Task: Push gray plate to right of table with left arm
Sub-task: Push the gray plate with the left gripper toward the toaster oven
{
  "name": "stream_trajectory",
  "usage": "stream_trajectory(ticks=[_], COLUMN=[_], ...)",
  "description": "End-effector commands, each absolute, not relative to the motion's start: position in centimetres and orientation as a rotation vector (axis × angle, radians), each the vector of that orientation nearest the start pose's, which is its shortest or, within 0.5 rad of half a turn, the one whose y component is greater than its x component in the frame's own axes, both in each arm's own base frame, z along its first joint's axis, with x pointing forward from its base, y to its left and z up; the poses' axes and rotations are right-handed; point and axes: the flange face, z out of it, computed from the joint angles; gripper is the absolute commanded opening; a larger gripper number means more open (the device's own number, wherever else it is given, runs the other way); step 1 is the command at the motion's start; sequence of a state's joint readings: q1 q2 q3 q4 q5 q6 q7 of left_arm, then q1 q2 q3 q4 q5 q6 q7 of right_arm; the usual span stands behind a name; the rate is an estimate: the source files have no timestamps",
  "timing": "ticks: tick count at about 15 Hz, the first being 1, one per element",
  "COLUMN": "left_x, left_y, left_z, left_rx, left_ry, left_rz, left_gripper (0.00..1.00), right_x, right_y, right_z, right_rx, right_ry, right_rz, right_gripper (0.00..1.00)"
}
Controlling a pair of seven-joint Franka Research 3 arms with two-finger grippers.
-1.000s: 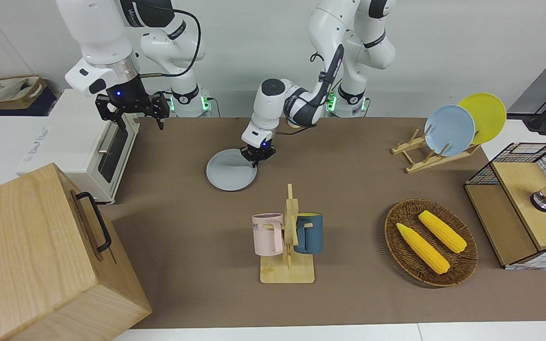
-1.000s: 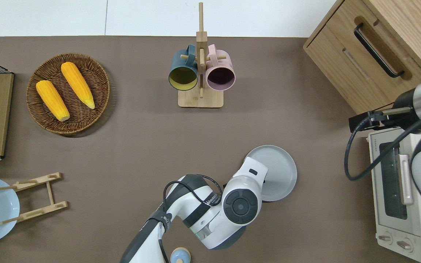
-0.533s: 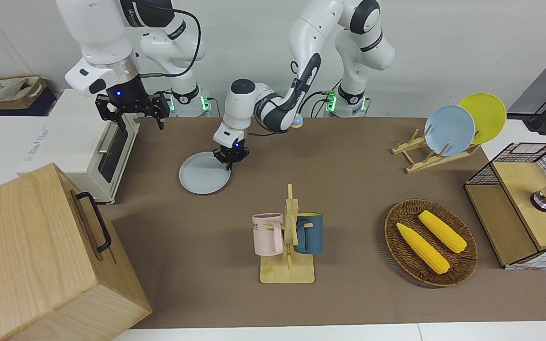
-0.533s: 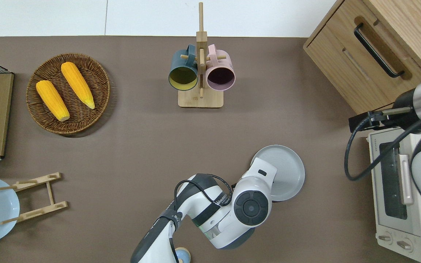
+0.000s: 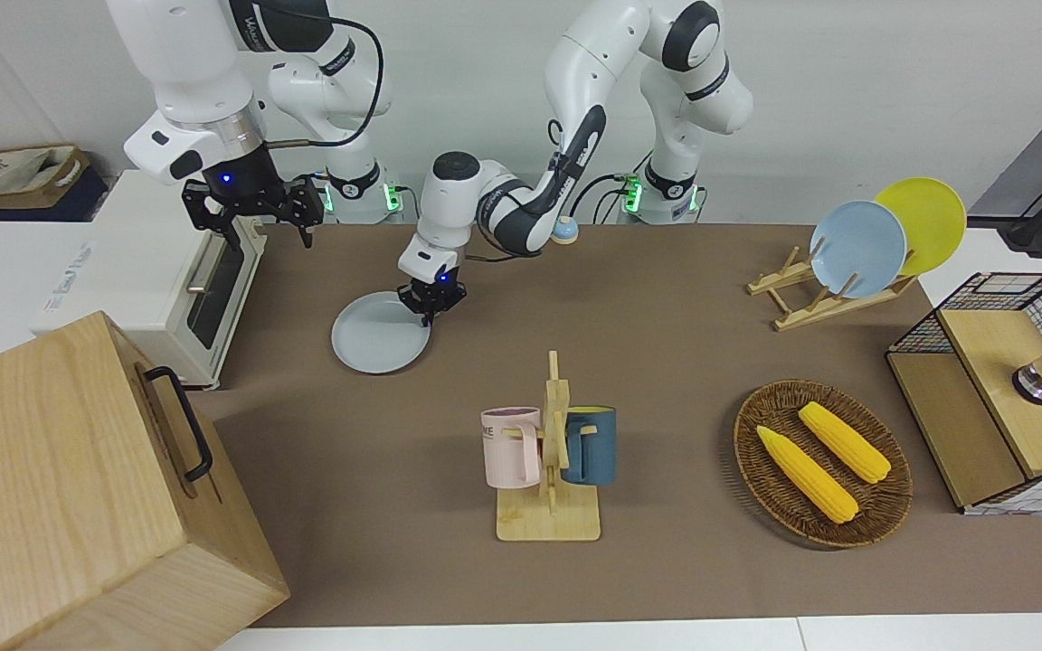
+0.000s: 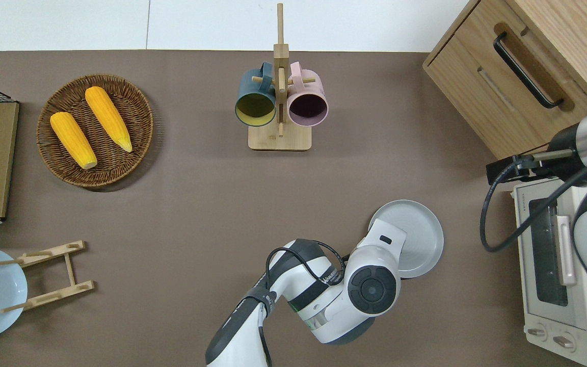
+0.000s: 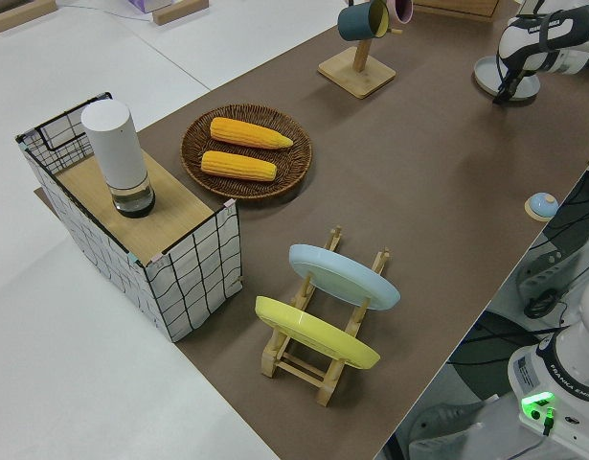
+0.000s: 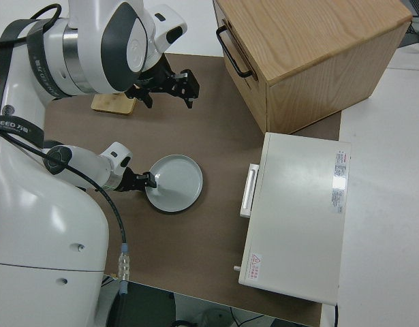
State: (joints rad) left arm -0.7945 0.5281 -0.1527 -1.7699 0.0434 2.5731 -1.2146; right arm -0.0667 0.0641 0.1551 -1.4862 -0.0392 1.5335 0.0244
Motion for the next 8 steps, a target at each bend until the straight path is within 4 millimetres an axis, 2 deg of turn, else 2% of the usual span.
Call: stream_trajectory(ticks=[1,5,8], left_x=[41.6,41.9,42.5], left_y=[-56.0,-56.0,-54.6], left_z=[30.2,31.0,32.7], left_rx=[-3.384,-3.392,-3.348], left_ry=[-0.467,-0.461,-0.434], left_rz=[-0.194,-0.218,-0.202], left_gripper=[0.99,0.99,0.99], right_x=[56.6,56.6,56.6], right_y=[4.3,4.3,4.3], right_z=[62.8,62.8,62.8], right_rx=[-3.164,-3.164,-3.164], right_ry=[-0.09,-0.092,-0.092], right_rz=[0.028,0.028,0.028], right_gripper=[0.983,0.983,0.983])
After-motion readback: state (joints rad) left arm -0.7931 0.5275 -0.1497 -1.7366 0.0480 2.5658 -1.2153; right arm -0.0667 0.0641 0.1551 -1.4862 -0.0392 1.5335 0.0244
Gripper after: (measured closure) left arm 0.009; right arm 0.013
